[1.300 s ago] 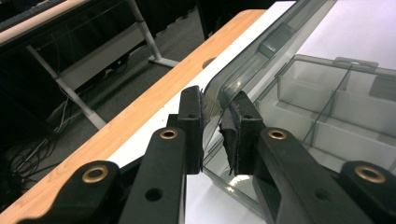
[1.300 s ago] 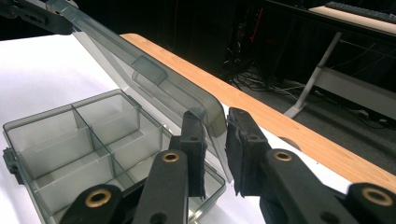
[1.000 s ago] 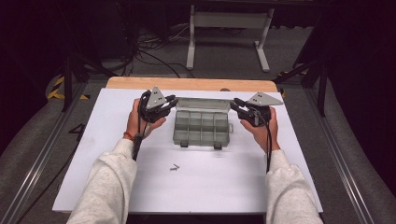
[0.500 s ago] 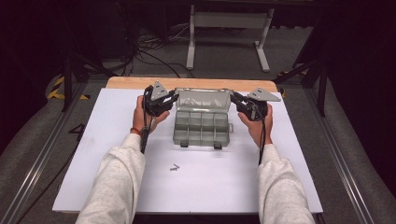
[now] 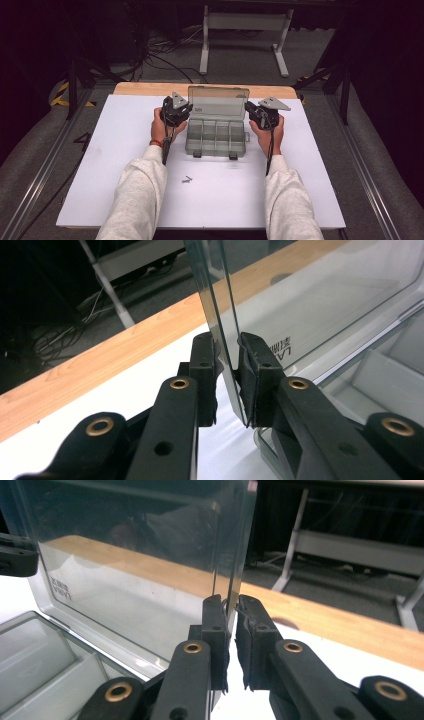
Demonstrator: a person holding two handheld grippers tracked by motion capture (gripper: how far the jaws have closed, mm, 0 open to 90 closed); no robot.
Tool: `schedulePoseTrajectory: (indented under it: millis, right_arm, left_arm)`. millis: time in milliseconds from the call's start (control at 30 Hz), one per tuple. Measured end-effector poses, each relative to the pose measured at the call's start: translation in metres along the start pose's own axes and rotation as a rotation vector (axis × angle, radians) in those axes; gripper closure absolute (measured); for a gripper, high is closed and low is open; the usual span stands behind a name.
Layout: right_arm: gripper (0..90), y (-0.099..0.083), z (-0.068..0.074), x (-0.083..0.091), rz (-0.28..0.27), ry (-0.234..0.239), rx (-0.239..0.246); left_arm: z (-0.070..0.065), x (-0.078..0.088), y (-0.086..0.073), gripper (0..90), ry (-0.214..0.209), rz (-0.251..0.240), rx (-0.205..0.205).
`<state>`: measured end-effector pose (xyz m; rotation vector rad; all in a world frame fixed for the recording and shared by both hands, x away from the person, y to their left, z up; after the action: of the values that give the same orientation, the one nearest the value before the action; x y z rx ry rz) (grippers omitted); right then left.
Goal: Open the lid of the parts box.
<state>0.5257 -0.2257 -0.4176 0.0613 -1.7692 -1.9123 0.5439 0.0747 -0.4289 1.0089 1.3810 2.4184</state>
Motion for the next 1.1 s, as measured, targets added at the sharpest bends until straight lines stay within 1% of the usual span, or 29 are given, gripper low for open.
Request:
schedulePoseTrajectory:
  millis: [33,100,133,267,367,433,533,600,633,700,767,800,900,1000,1100]
  right_arm:
    - [83.0,-0.004,-0.001,-0.003,0.014,-0.006,-0.011]
    - [83.1,-0.007,-0.002,-0.005,0.023,-0.009,-0.018]
    - [83.1,-0.008,-0.002,-0.006,0.029,-0.01,-0.022]
    - [83.3,-0.011,-0.003,-0.009,0.053,-0.014,-0.015]
    - [83.5,-0.015,-0.003,-0.012,0.073,-0.023,-0.011]
    - [83.5,-0.019,-0.004,-0.015,0.095,-0.034,-0.005]
    - [84.7,-0.022,-0.004,-0.017,0.109,-0.039,-0.008]
    - [84.8,-0.023,-0.005,-0.017,0.112,-0.035,-0.013]
    - [86.5,-0.024,-0.005,-0.017,0.115,-0.04,-0.009]
    - [86.8,-0.025,-0.006,-0.017,0.122,-0.049,-0.009]
    - [86.8,-0.026,-0.007,-0.017,0.127,-0.051,-0.015]
    - [86.9,-0.027,-0.009,-0.017,0.131,-0.054,-0.016]
    - [87.1,-0.029,-0.009,-0.017,0.139,-0.053,-0.022]
    - [86.8,-0.032,-0.009,-0.019,0.157,-0.05,-0.014]
    - [87.1,-0.033,-0.007,-0.019,0.163,-0.046,-0.009]
  left_arm:
    - [-0.001,-0.001,-0.001,79.3,0.0,0.011,-0.003]
    - [0.0,-0.001,-0.002,79.2,-0.004,0.024,-0.001]
    - [0.0,-0.002,-0.002,79.1,-0.004,0.031,-0.006]
    - [-0.002,-0.005,-0.003,76.8,0.003,0.075,-0.019]
    - [-0.003,-0.006,-0.004,77.6,0.001,0.083,-0.01]
    - [-0.004,-0.009,-0.005,77.8,-0.003,0.107,-0.024]
    - [-0.006,-0.012,-0.008,78.9,-0.008,0.119,-0.017]
    - [-0.007,-0.013,-0.009,78.9,-0.009,0.121,-0.021]
    - [-0.008,-0.013,-0.009,78.9,-0.013,0.121,-0.015]
    - [-0.01,-0.015,-0.01,78.8,-0.022,0.13,-0.031]
    - [-0.011,-0.016,-0.01,78.6,-0.027,0.136,-0.03]
    - [-0.012,-0.016,-0.01,78.5,-0.021,0.137,-0.031]
    - [-0.011,-0.016,-0.01,79.0,-0.028,0.14,-0.033]
    - [-0.011,-0.015,-0.01,78.8,-0.033,0.138,-0.029]
    - [-0.01,-0.015,-0.011,78.3,-0.033,0.137,-0.018]
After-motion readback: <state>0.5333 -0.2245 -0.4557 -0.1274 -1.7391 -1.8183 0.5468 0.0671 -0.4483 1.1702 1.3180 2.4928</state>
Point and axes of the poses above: each handheld gripper's, and its own axes: x roughly backward along the jaws, y roughly out of its top, z roughly to its left, the point moved 2 cm from there along -x, roughly forward along the jaws, and after that the axes turned 12 degrees about -x, right-handed, at the moved point
